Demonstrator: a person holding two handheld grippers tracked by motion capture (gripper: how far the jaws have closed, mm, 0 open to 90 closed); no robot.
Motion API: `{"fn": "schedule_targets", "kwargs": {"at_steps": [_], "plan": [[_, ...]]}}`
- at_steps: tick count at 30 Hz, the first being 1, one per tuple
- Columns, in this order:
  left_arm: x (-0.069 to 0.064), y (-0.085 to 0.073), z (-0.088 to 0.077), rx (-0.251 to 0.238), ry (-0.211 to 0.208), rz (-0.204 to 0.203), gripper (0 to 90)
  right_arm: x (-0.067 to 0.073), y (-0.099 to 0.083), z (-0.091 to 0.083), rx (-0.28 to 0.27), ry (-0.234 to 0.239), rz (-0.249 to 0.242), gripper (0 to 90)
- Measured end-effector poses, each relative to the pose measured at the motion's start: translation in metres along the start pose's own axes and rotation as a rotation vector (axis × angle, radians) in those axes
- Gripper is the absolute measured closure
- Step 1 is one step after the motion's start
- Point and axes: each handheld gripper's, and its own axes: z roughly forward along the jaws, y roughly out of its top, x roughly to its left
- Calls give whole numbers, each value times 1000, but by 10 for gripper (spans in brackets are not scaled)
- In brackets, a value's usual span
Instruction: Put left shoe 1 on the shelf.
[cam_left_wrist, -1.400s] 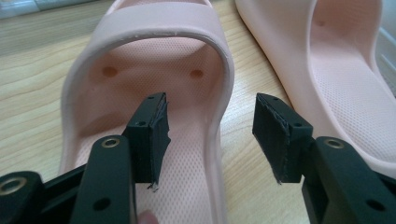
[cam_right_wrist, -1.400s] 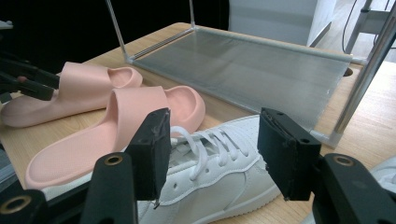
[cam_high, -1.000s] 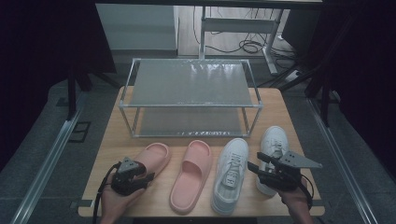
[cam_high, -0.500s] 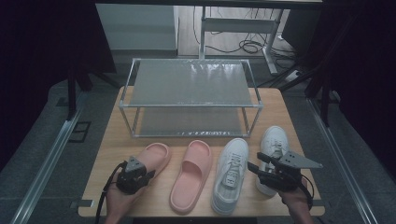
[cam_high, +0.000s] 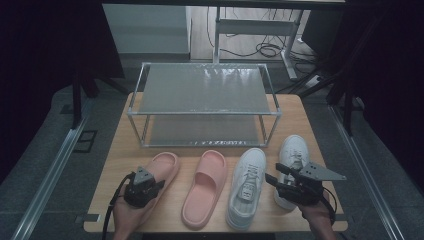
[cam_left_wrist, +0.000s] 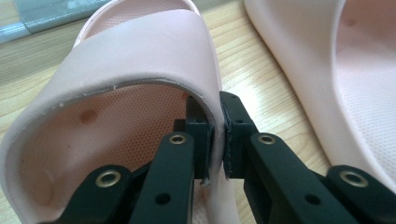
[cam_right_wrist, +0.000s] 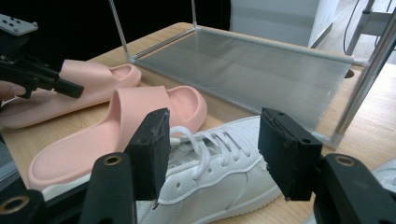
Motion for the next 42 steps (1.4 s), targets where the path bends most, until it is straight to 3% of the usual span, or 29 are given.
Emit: {"fn": "schedule_targets", "kwargs": {"at_steps": [13,19,42], "plan": [[1,14,-13,-36,-23,3,839,1,1,-2,-4,4,1,448],[2,23,-14,-42,-47,3,839,3,1,-1,-3,7,-3,448],[8,52,-13,-60,-55,12,840,6,3,-1,-8,10,-9,448]]}}
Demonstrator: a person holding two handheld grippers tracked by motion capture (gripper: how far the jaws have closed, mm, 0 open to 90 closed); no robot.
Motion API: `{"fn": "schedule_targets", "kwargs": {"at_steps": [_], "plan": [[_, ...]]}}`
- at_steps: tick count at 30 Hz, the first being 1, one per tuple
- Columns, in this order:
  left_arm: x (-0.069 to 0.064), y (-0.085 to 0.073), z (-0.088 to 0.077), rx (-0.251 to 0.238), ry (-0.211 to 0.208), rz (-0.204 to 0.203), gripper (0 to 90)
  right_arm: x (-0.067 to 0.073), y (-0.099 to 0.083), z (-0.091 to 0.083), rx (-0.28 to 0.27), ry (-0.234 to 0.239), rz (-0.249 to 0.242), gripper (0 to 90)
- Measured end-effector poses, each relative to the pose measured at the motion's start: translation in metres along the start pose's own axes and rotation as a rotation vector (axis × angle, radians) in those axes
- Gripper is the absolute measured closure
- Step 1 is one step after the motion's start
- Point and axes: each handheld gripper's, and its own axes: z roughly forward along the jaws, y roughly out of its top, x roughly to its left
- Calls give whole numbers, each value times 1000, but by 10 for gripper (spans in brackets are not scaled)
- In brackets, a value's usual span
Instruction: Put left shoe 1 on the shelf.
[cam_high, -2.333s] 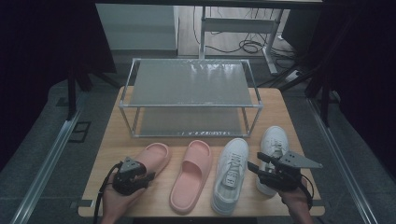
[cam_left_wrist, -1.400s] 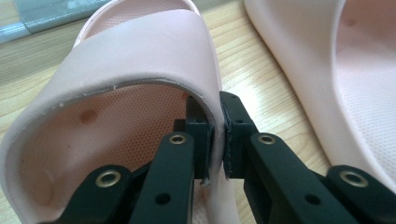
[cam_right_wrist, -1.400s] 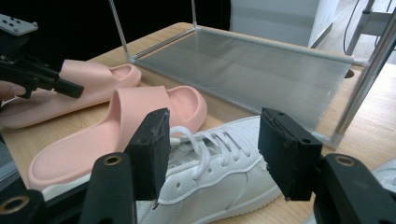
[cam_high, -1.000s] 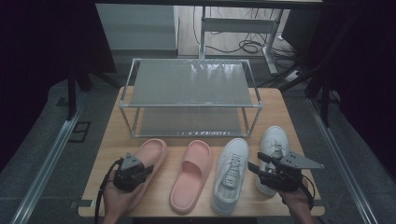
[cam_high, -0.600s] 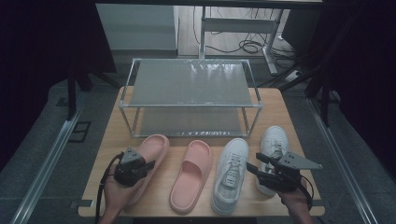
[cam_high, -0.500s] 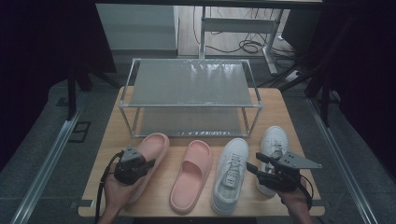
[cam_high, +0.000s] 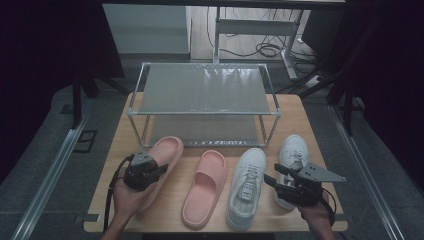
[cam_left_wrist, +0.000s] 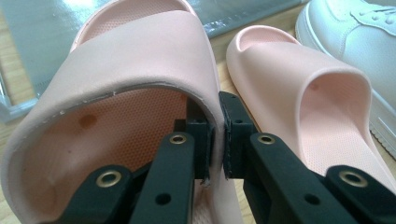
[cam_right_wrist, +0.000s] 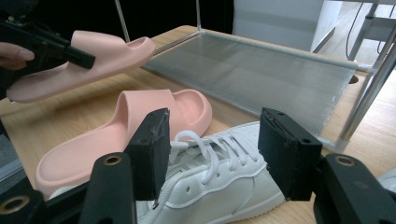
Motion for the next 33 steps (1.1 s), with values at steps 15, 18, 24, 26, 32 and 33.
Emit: {"fn": "schedule_targets", "kwargs": {"at_steps": [15,18,24,26,32,33], "plan": [[10,21,14,-21,36,2,841,3,1,2,0,5,-8,448],[11,25,19,-17,40,8,841,3,1,2,2,6,-9,448],[10,36,31,-16,40,15,841,3,0,4,6,8,-9,447],[10,39,36,-15,41,13,841,3,0,4,6,7,-10,448],[8,46,53,-9,42,16,841,2,-1,4,8,8,-7,448],[8,47,56,-7,43,16,841,2,-1,4,9,8,-6,448]]}}
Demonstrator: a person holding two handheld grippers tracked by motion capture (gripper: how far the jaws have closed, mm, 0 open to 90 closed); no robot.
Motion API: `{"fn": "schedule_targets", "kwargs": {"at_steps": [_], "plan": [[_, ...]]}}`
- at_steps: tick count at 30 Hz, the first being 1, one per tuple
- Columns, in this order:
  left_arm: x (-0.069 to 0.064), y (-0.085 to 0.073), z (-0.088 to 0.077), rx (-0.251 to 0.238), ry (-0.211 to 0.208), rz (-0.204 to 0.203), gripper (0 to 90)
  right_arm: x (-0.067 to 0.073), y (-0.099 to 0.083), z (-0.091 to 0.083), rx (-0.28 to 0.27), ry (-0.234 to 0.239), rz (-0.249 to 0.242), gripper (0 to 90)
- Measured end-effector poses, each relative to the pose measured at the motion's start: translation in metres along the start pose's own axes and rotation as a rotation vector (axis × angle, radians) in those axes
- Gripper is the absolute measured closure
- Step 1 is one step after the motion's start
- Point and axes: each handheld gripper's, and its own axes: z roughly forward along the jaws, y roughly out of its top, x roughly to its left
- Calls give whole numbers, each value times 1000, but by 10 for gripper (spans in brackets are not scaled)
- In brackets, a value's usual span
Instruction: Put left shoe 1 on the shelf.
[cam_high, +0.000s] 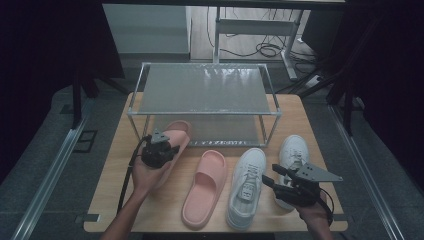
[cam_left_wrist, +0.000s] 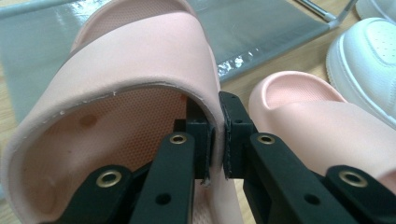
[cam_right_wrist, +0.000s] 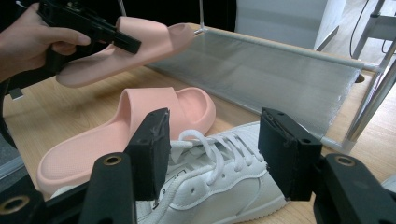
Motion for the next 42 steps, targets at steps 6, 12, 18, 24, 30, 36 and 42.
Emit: {"fn": "schedule_targets", "kwargs": {"at_steps": [6,12,18,24,30,36,42], "plan": [[-1,5,13,-2,12,0,841,0,0,1,1,2,-4,448],[2,7,27,-2,31,-7,841,0,-2,4,9,4,-1,448],[2,12,42,0,51,-6,840,1,-2,5,11,7,-4,448],[1,20,56,-9,62,2,840,1,-2,5,14,8,-5,448],[3,20,67,-11,80,-3,840,1,-3,7,18,12,-6,448],[5,24,75,-5,85,-17,840,1,-3,8,19,12,-7,448],[8,32,84,-2,104,-22,840,1,-3,8,20,12,-6,448]]}}
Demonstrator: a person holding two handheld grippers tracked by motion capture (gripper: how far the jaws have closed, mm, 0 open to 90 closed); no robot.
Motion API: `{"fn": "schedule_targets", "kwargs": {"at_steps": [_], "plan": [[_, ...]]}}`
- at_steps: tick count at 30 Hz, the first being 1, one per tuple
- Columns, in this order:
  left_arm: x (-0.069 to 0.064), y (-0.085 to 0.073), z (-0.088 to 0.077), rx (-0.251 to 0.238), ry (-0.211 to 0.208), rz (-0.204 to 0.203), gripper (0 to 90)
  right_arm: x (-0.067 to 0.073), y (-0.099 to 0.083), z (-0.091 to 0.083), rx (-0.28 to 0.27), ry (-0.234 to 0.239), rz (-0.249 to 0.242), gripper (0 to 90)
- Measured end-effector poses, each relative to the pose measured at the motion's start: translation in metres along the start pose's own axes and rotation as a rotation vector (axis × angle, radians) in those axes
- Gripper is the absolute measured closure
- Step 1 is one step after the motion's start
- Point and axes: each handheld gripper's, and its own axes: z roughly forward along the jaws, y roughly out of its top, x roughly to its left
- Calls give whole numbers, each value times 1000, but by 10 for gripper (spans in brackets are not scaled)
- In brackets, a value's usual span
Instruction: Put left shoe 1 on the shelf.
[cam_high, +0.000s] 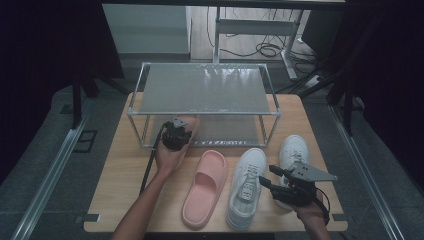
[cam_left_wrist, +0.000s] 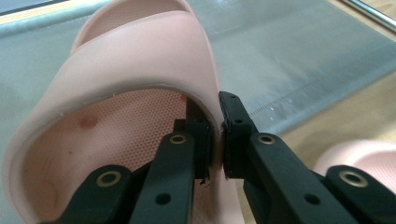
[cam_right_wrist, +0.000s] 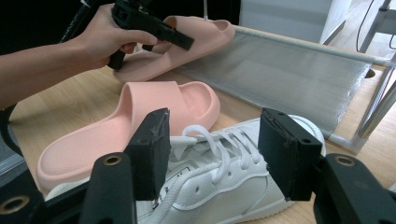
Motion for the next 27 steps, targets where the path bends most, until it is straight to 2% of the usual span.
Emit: {"fn": "schedule_targets", "kwargs": {"at_steps": [1,2,3,4,5,6,7,8,9,10,11,12,13,14,16,18,20,22,23,24,25,26,27], "plan": [[0,1,2,0,1,0,840,0,0,0,0,0,0,447],[-1,2,4,-4,3,-16,840,0,0,0,1,1,1,448],[6,4,6,-1,-2,86,839,0,0,0,1,0,1,448],[1,3,8,-4,9,15,839,0,0,0,1,1,3,448],[-1,2,10,5,17,-8,838,0,0,-1,0,1,3,448],[-4,1,13,7,21,-54,838,0,0,-1,-2,0,2,448],[-3,1,15,10,27,-43,838,0,0,-1,-3,0,3,448],[-5,1,17,6,28,-75,838,0,0,-1,-3,0,5,448],[3,2,17,16,64,29,838,0,0,-1,-2,0,5,448],[-3,1,20,18,33,-63,838,0,0,-1,-1,0,4,448],[-1,1,23,10,29,-36,838,0,0,-1,-1,0,4,448],[-2,0,24,8,31,-35,838,0,-1,-1,0,0,3,448],[0,1,24,9,72,22,838,-1,-1,0,-1,1,2,448],[-8,-1,26,3,36,-87,835,-1,-1,0,1,0,2,448],[-7,0,26,15,35,-68,771,-1,-1,0,1,0,3,448],[-6,0,25,28,34,-66,630,-1,-1,0,0,0,3,448],[-7,-1,20,21,47,-79,541,-1,-1,-1,1,0,2,448],[5,2,13,12,52,80,504,0,-1,0,1,2,3,448],[6,1,9,10,55,95,493,0,-1,0,2,2,3,448],[7,1,6,17,35,101,483,0,-1,0,2,3,3,448],[8,0,2,15,41,110,476,0,-1,0,3,2,4,447],[0,-5,-2,10,32,-9,474,0,-1,0,3,0,3,448],[1,-6,-6,9,28,-5,474,0,-2,0,5,0,5,447]]}}
